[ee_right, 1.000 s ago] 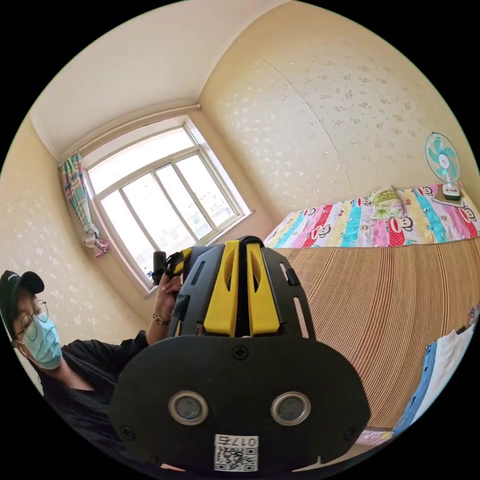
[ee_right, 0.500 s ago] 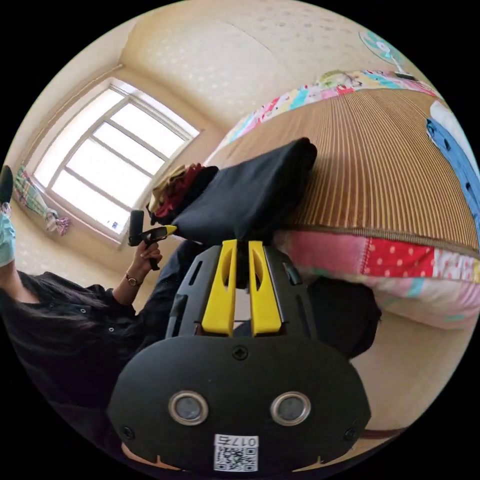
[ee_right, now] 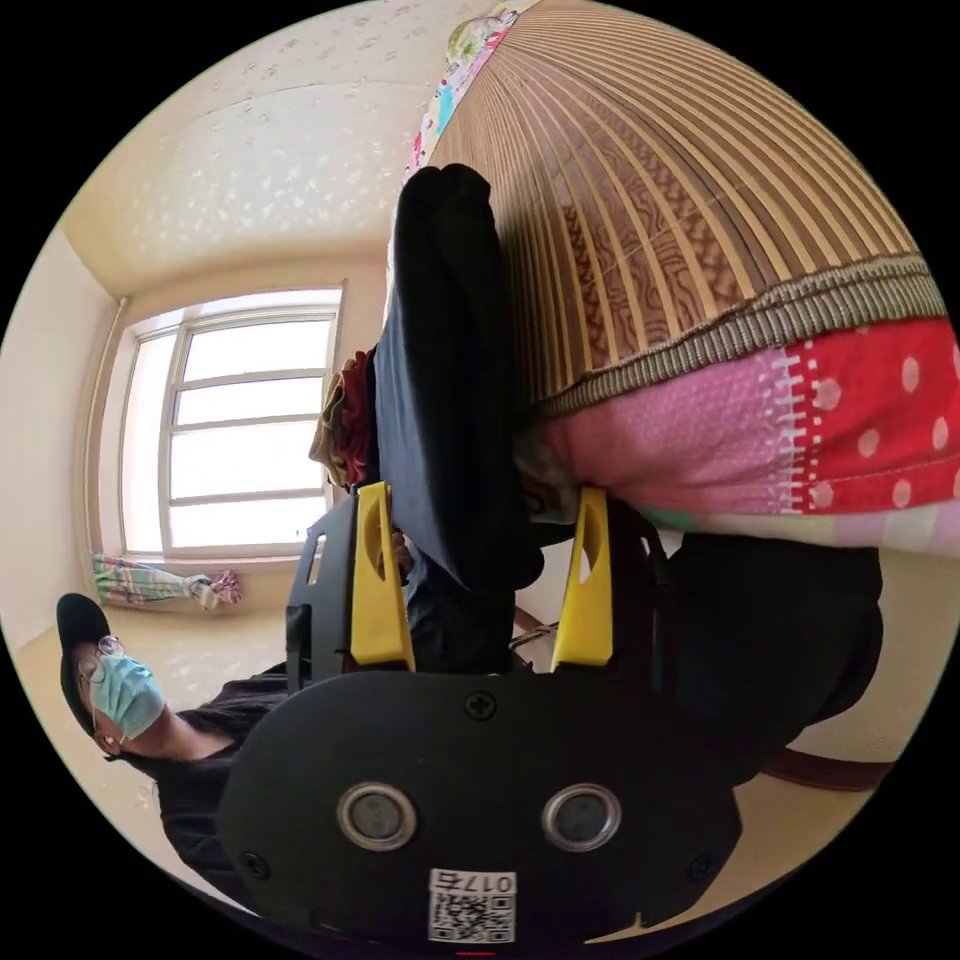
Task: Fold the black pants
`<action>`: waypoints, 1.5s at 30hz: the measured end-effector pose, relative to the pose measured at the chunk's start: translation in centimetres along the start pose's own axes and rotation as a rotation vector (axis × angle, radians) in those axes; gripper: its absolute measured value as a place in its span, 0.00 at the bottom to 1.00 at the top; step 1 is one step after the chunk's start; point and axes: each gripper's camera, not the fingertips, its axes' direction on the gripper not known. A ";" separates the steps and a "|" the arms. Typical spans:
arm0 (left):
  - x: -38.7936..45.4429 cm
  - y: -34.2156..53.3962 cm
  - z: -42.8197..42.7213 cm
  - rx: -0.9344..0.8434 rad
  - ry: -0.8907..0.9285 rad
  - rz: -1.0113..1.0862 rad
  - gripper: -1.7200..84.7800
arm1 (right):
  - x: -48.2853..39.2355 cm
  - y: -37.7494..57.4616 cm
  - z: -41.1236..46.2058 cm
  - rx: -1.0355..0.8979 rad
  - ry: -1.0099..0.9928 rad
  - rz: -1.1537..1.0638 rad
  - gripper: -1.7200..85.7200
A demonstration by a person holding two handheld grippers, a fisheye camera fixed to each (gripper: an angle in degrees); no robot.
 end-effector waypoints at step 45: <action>19.0 10.0 -54.8 0.750 -0.223 0.244 0.17 | -54.8 2.7 36.7 -0.076 -0.325 -0.994 0.11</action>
